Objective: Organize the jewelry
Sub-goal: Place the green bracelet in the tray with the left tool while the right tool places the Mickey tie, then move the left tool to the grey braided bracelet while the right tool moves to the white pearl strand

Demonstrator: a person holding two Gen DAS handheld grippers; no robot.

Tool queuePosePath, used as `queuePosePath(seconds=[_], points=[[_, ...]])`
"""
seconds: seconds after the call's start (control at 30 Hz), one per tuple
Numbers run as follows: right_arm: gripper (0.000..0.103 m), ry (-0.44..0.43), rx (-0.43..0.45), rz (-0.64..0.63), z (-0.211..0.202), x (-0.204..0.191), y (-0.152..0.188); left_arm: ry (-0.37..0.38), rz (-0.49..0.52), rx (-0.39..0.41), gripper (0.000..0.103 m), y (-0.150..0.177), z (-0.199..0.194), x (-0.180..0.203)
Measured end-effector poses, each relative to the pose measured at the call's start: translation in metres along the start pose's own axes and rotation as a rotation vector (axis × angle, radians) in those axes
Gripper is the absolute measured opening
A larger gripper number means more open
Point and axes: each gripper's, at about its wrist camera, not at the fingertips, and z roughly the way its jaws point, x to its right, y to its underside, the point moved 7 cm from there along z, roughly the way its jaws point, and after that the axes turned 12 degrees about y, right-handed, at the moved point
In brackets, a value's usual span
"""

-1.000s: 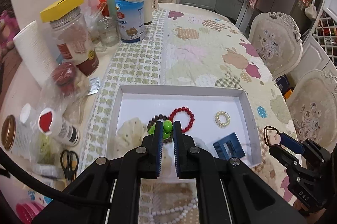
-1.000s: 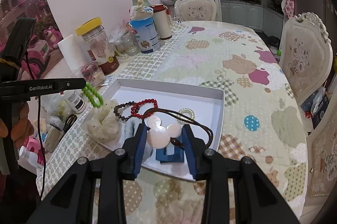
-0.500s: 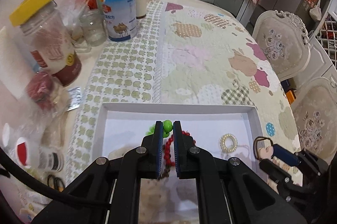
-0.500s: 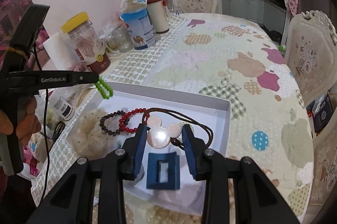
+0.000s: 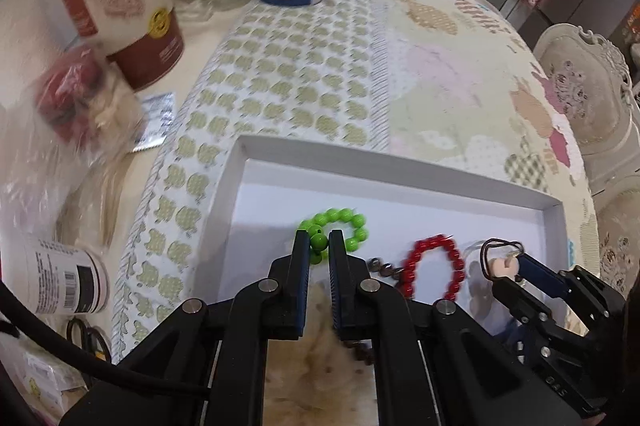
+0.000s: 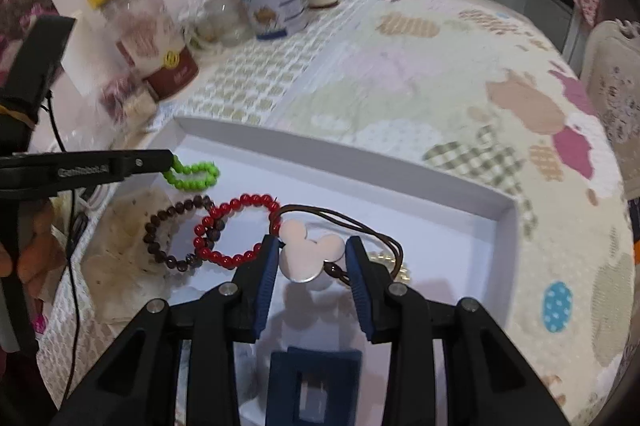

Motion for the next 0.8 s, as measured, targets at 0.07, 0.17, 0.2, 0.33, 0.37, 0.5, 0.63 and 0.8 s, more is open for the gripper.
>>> queuePosePath(seconds=[0.07, 0.17, 0.2, 0.33, 0.37, 0.5, 0.63, 0.8], points=[[0.035, -0.005, -0.02, -0.008, 0.009, -0.004, 0.003, 0.001, -0.009, -0.006, 0.008, 0.004, 0.002, -0.004], [0.036, -0.009, -0.043, -0.017, 0.019, -0.007, 0.008, 0.007, -0.022, -0.008, 0.008, 0.006, 0.004, -0.007], [0.036, -0.007, -0.046, -0.02, 0.022, -0.007, 0.008, 0.012, -0.028, -0.007, 0.008, 0.007, 0.005, -0.008], [0.038, -0.012, -0.048, -0.012, 0.022, -0.005, 0.007, 0.039, -0.059, -0.017, 0.009, 0.009, 0.005, -0.007], [0.039, -0.014, -0.051, -0.005, 0.02, -0.004, 0.008, 0.041, -0.064, -0.019, 0.015, 0.009, 0.005, -0.007], [0.045, -0.023, -0.027, 0.021, 0.006, 0.0, 0.009, 0.031, -0.061, -0.006, 0.027, 0.012, 0.0, -0.004], [0.047, -0.024, -0.003, 0.046, -0.009, 0.003, 0.012, 0.018, -0.054, -0.001, 0.028, 0.015, -0.005, -0.001], [0.049, -0.026, 0.017, 0.093, -0.027, 0.007, 0.019, -0.014, -0.01, 0.032, 0.028, 0.018, -0.02, 0.008]])
